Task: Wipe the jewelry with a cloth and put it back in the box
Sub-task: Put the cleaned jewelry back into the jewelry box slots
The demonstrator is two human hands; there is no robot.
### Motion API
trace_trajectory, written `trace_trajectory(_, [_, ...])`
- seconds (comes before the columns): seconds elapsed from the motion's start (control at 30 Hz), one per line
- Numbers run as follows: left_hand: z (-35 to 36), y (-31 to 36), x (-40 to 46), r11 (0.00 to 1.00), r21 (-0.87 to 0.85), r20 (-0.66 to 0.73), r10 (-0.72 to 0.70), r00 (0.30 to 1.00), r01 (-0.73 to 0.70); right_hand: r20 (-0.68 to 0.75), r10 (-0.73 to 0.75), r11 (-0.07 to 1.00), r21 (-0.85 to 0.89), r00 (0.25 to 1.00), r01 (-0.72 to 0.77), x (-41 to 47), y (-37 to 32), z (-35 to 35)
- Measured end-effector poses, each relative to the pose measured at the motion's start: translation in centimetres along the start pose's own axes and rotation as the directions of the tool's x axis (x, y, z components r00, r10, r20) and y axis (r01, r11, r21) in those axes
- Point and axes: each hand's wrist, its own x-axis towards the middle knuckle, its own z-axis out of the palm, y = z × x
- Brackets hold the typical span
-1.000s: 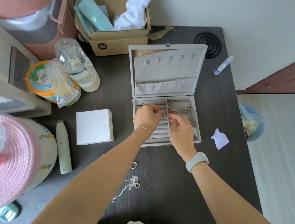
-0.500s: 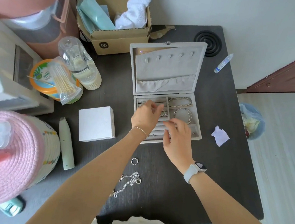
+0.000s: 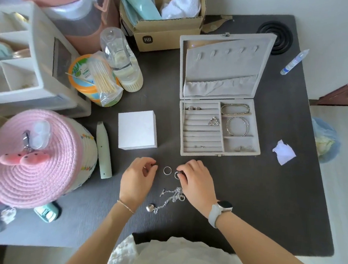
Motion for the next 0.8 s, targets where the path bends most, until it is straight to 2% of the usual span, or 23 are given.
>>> trace_trajectory(0.17, [1.6, 0.0, -0.1, 0.98, 0.14, 0.109, 0.127, 0.986, -0.142, 0.014, 0.013, 0.999, 0.045, 1.0, -0.014, 0.1, -0.1, -0.1])
trace_trajectory(0.23, [2.1, 0.3, 0.0, 0.972, 0.174, 0.149, 0.13, 0.98, -0.155, 0.017, 0.066, 0.987, 0.147, 0.998, -0.068, -0.1, 0.1, -0.3])
trace_trajectory(0.33, [2.5, 0.4, 0.3, 0.975, 0.169, 0.164, 0.117, 0.98, -0.145, 0.045, 0.181, 0.908, 0.376, 0.982, -0.185, 0.0, 0.6, -1.2])
trace_trajectory(0.47, [2.5, 0.8, 0.8, 0.986, 0.088, 0.165, 0.129, 0.978, -0.145, -0.033, 0.271, 0.822, 0.528, 0.962, -0.213, 0.8, 0.9, -3.7])
trace_trajectory(0.6, [2.3, 3.0, 1.8, 0.988, -0.111, 0.124, 0.124, 0.985, -0.11, -0.15, 0.264, 0.84, 0.521, 0.953, -0.151, 2.7, 1.7, -5.9])
trace_trajectory(0.7, [2.4, 5.7, 3.4, 0.96, -0.257, 0.092, 0.138, 0.986, -0.11, -0.167, 0.233, 0.864, 0.488, 0.958, -0.125, 4.5, 2.7, -6.6])
trace_trajectory(0.8, [3.0, 7.7, 5.7, 0.95, -0.235, 0.016, 0.218, 0.976, -0.208, -0.147, 0.195, 0.9, 0.42, 0.97, -0.117, 6.2, 3.4, -7.0])
